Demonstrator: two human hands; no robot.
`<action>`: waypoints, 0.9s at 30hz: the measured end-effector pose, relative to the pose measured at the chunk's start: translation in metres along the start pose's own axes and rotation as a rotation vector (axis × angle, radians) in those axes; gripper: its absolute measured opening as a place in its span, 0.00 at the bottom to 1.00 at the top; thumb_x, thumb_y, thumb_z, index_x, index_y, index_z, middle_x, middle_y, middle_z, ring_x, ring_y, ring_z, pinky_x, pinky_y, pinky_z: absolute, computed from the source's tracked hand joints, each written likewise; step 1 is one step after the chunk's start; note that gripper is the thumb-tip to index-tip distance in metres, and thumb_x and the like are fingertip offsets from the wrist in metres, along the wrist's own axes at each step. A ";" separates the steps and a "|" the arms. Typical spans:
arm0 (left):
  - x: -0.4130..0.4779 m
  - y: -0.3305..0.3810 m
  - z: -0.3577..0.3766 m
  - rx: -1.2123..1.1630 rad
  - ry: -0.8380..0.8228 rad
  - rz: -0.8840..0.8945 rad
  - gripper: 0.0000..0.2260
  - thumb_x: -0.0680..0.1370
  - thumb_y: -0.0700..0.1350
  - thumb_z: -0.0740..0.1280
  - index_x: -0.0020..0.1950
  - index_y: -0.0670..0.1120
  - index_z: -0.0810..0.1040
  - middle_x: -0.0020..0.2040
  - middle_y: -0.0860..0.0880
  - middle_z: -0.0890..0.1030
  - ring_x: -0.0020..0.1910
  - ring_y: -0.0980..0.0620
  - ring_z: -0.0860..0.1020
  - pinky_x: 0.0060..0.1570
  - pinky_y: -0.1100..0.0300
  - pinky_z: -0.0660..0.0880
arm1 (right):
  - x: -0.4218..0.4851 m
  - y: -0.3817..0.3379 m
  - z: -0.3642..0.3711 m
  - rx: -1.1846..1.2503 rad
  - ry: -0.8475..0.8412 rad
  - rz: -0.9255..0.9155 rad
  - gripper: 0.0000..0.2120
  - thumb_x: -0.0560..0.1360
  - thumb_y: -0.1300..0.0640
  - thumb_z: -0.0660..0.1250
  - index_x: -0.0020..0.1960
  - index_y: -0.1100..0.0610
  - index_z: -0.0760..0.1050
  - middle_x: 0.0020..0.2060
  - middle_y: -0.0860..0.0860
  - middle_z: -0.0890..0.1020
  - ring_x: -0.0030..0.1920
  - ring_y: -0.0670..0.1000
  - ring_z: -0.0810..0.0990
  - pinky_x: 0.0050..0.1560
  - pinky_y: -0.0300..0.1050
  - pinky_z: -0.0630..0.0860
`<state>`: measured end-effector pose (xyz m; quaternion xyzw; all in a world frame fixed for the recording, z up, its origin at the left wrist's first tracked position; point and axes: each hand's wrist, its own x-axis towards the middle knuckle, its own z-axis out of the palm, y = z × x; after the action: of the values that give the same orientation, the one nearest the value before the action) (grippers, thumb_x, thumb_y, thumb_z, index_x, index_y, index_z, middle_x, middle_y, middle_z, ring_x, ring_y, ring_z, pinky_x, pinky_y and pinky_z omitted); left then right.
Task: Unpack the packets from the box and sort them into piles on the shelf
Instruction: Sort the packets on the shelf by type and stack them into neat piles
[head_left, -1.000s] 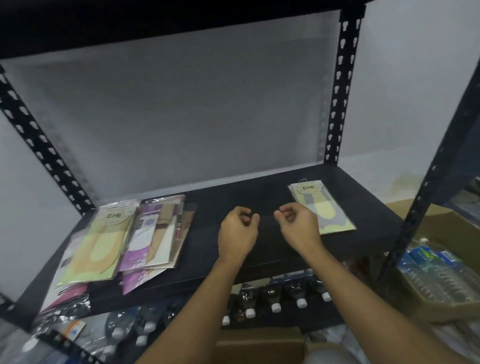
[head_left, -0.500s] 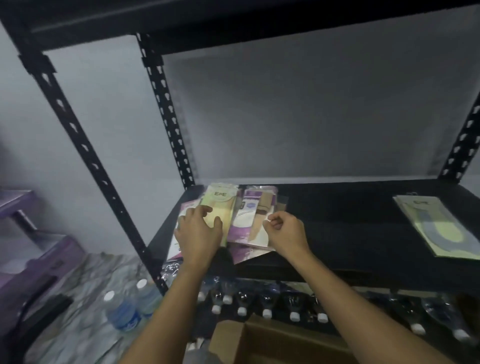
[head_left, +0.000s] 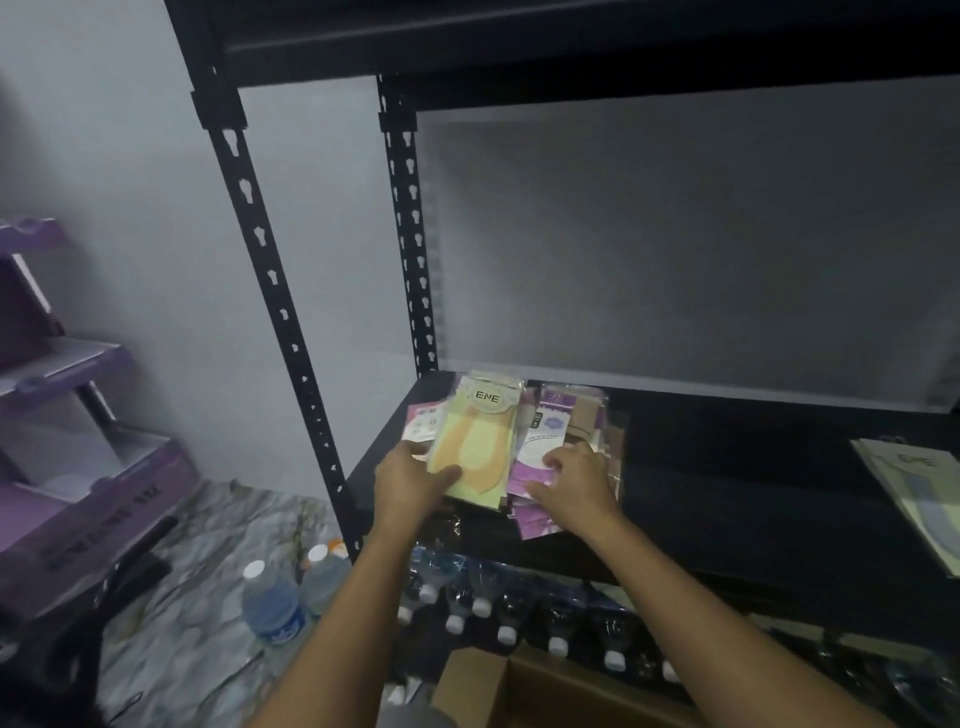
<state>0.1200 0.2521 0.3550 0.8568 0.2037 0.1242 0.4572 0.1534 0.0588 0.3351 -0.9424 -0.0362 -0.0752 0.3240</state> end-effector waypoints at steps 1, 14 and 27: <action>0.000 0.000 -0.001 -0.054 0.016 0.003 0.24 0.70 0.45 0.78 0.63 0.42 0.75 0.55 0.44 0.81 0.39 0.53 0.80 0.31 0.63 0.78 | 0.000 -0.001 -0.001 0.003 -0.005 -0.011 0.21 0.72 0.51 0.71 0.62 0.56 0.75 0.60 0.51 0.72 0.61 0.51 0.69 0.62 0.48 0.70; -0.021 0.012 0.003 -0.839 -0.071 -0.163 0.11 0.77 0.39 0.70 0.57 0.48 0.74 0.50 0.45 0.83 0.45 0.45 0.84 0.41 0.52 0.81 | -0.014 -0.033 -0.022 0.490 0.088 -0.020 0.17 0.75 0.48 0.67 0.60 0.55 0.76 0.49 0.46 0.79 0.47 0.44 0.77 0.47 0.40 0.75; -0.066 0.043 0.049 -0.696 -0.194 0.110 0.21 0.73 0.39 0.74 0.58 0.56 0.71 0.51 0.47 0.82 0.43 0.50 0.85 0.36 0.56 0.82 | -0.031 0.002 -0.065 0.750 0.212 0.157 0.10 0.74 0.60 0.70 0.55 0.53 0.80 0.46 0.46 0.81 0.45 0.46 0.81 0.37 0.37 0.79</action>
<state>0.0911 0.1641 0.3622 0.6674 0.0585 0.1286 0.7312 0.1157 0.0171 0.3794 -0.7456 0.0445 -0.1287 0.6524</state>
